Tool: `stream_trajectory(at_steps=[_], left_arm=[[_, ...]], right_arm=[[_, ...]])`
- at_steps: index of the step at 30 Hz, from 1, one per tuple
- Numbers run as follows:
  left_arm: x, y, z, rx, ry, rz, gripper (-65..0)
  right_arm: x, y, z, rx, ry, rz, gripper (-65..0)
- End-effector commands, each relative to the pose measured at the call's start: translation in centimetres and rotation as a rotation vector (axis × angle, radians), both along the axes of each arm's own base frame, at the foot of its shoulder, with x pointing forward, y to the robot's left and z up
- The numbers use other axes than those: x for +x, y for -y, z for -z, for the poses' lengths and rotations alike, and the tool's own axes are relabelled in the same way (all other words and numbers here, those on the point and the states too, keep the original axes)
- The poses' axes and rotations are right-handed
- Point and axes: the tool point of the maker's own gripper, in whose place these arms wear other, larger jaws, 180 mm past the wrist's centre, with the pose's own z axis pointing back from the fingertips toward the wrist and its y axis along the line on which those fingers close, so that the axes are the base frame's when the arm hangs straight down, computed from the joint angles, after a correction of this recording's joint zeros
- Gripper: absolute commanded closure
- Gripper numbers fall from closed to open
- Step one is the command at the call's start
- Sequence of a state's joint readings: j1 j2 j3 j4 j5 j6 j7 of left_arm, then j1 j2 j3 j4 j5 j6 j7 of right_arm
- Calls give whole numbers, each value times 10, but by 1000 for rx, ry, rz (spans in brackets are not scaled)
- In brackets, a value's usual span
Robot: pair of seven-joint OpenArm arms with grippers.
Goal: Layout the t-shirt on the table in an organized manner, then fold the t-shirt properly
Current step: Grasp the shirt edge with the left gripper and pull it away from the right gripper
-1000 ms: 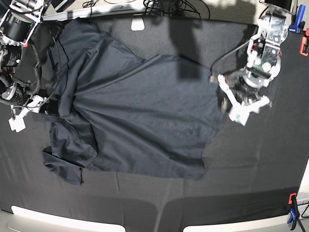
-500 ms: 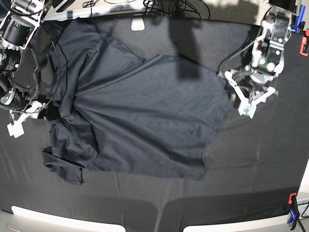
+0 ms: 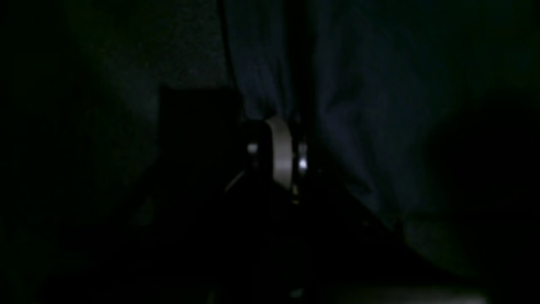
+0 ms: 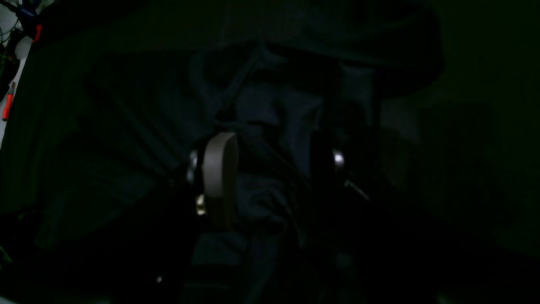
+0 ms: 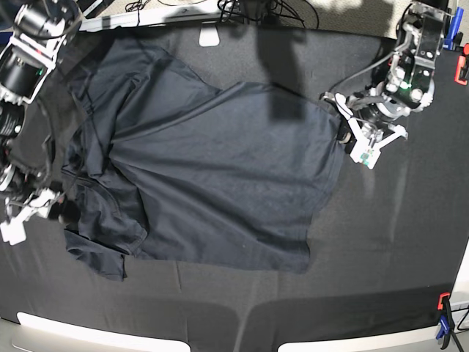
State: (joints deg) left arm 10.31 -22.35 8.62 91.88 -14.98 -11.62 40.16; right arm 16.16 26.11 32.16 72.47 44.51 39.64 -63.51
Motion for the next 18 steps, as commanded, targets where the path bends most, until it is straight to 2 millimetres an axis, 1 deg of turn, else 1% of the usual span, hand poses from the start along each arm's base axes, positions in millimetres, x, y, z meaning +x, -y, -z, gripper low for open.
stream_trajectory(at_steps=[1, 4, 7, 10, 13, 18], left_arm=[[0, -26, 3, 86, -17, -70, 0], [6, -72, -4, 187, 19, -224, 0], [-2, -101, -5, 215, 14, -303, 0], [-21, -128, -2, 247, -11, -369, 0], [-45, -156, 1, 297, -43, -429, 0], [-84, -195, 2, 345, -75, -521, 0]], right_arm=[[10, 4, -23, -18, 67, -7, -274], [12, -10, -16, -31, 43, -53, -274], [14, -27, -9, -47, 19, -111, -274], [18, -44, -4, -64, 11, -165, -274], [23, -61, -3, -74, 21, -212, -274], [30, -84, -2, -84, 39, -276, -274]])
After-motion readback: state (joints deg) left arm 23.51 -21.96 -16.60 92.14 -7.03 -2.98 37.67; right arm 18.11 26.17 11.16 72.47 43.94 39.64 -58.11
